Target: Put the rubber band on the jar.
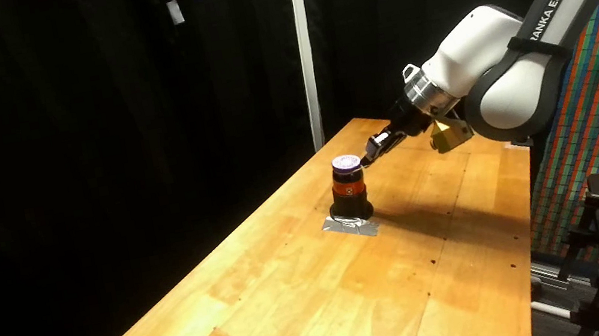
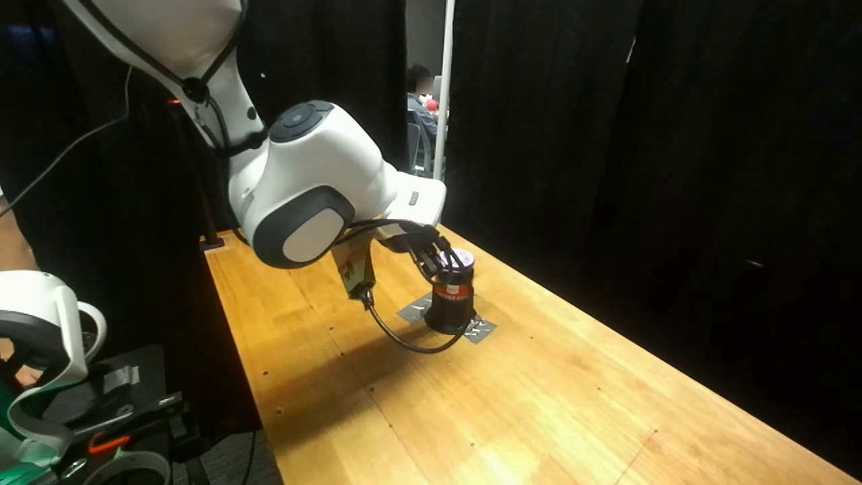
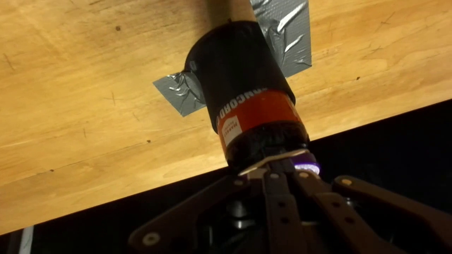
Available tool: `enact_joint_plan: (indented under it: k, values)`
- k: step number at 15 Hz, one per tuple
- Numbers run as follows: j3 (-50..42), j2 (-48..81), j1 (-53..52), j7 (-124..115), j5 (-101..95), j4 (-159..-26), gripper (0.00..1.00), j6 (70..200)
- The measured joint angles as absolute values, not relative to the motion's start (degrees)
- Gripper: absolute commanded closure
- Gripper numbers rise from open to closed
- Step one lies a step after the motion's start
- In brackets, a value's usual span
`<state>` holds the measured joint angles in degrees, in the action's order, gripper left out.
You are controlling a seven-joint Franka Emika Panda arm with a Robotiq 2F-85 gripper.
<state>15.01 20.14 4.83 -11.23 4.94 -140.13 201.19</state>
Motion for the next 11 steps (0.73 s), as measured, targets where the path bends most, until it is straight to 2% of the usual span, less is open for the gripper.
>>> enact_joint_plan:
  k: [6, 7, 8, 9, 11]
  values:
    - [17.7, 20.8, 11.0, -14.1, -1.7, -143.5, 1.0, 212.7]
    - [17.9, 20.9, 11.9, -14.9, -2.9, -144.0, 0.74, 214.3]
    - [18.1, 21.0, 12.7, -15.8, -4.2, -144.4, 0.73, 215.5]
    - [18.5, 21.1, 13.7, -17.2, -6.0, -144.8, 0.93, 215.9]
    - [20.4, 21.1, 17.0, -22.0, -11.7, -145.3, 0.77, 214.6]
